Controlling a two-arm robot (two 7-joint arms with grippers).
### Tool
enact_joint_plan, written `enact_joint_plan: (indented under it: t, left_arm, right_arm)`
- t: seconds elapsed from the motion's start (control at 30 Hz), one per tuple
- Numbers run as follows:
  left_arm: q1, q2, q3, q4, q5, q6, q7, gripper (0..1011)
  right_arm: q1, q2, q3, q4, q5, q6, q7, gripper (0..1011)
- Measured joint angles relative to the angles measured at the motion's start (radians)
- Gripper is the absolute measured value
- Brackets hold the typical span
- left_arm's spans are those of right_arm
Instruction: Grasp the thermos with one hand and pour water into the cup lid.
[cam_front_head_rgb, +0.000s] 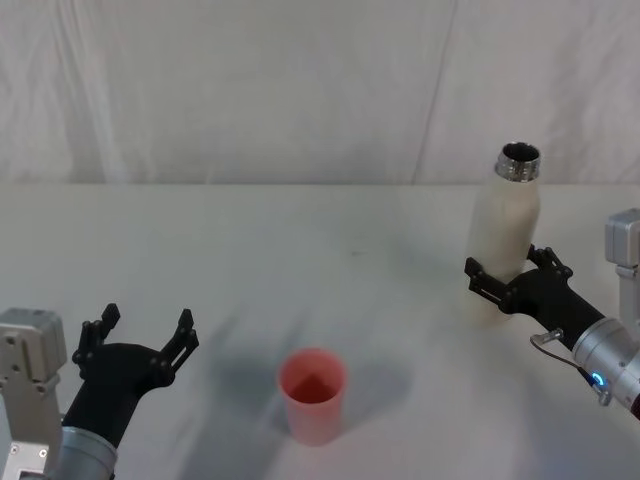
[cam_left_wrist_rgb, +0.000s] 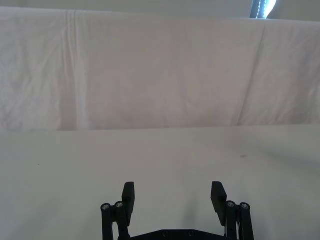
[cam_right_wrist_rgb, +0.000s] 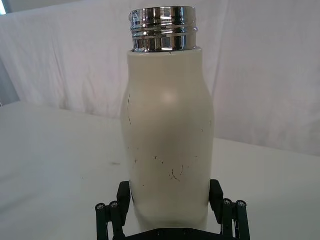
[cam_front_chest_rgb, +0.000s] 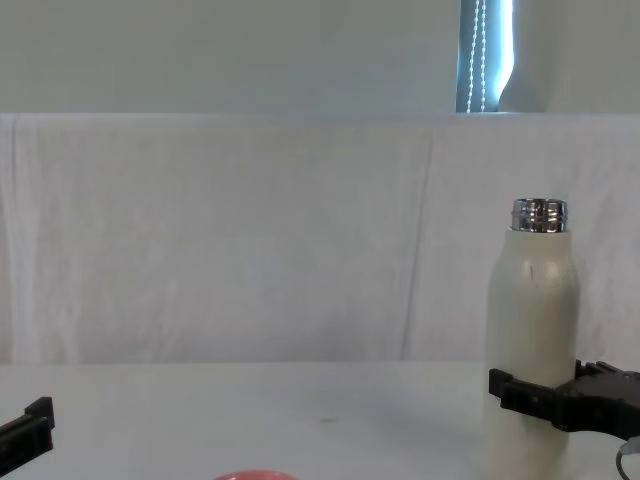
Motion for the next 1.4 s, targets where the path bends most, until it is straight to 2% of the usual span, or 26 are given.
enact_joint_plan:
  t: [0.7, 0.97, 1.4]
  left_arm:
    - [0.0, 0.0, 0.0, 0.0, 0.0, 0.0, 0.0, 1001]
    - [0.0, 0.0, 0.0, 0.0, 0.0, 0.0, 0.0, 1001]
    - [0.0, 0.0, 0.0, 0.0, 0.0, 0.0, 0.0, 1001]
  right_arm:
    - [-0.002, 0.001, 0.0, -0.002, 0.002, 0.0, 0.004, 1001]
    - [-0.018, 0.021, -0.002, -0.031, 0.006, -0.001, 0.023, 1001]
    - [-0.028, 0.038, 0.0, -0.036, 0.008, 0.0, 0.025, 1001]
